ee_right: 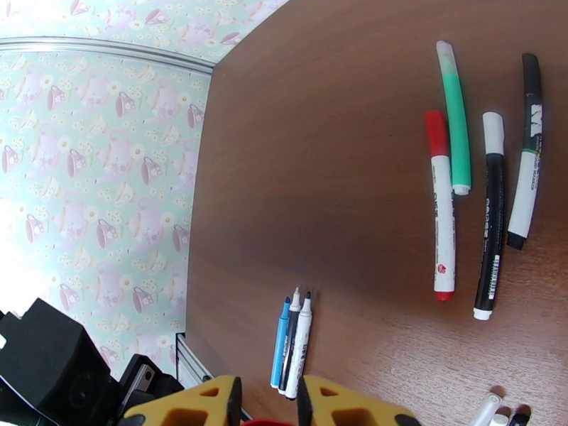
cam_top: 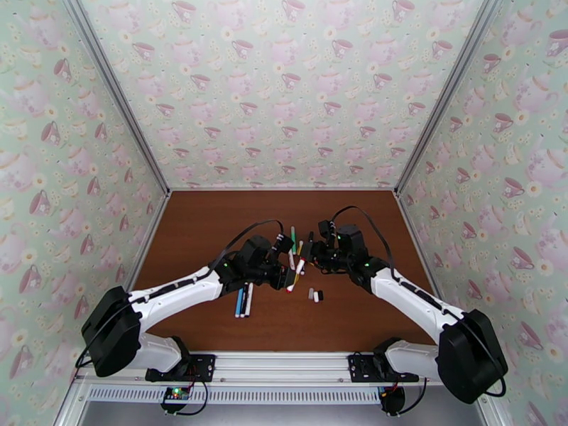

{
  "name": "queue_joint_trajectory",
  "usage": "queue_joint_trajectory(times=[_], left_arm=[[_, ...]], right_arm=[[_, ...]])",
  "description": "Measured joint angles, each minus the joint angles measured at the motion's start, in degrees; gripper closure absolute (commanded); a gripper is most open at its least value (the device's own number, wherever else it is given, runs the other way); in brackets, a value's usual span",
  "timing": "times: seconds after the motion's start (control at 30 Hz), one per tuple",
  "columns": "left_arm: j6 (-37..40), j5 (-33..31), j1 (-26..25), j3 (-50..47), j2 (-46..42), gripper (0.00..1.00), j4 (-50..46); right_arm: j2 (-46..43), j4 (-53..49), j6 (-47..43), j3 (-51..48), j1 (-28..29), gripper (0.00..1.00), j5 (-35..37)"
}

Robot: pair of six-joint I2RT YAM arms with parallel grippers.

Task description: Open the pen caps

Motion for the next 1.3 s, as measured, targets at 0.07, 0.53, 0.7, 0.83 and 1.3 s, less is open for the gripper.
queue_joint_trajectory(times=[0.07,0.53,0.7,0.83,1.3], left_arm=[[0.0,0.0,0.0,0.0,0.0,0.85,0.0],[-0.02,-0.02,0.0,0.0,0.0,0.85,-0.02],[-0.26,-0.02,0.0,0.0,0.0,0.8,0.02],[-2.03,0.7,0.42,-1.31,-0.33,0.71,2.51],[-8.57,4.7,0.96,-5.6,-2.14,0.58,16.83]], right_arm=[[0.02,-0.02,-0.09,0.0,0.0,0.72,0.0],[0.02,0.02,-0.11,0.07,0.0,0.8,-0.17],[0.0,0.02,-0.09,0.11,0.0,0.83,-0.22],[-0.37,0.17,0.28,0.11,0.0,0.84,-0.26],[-4.5,2.73,2.97,0.09,0.0,0.85,-0.55]])
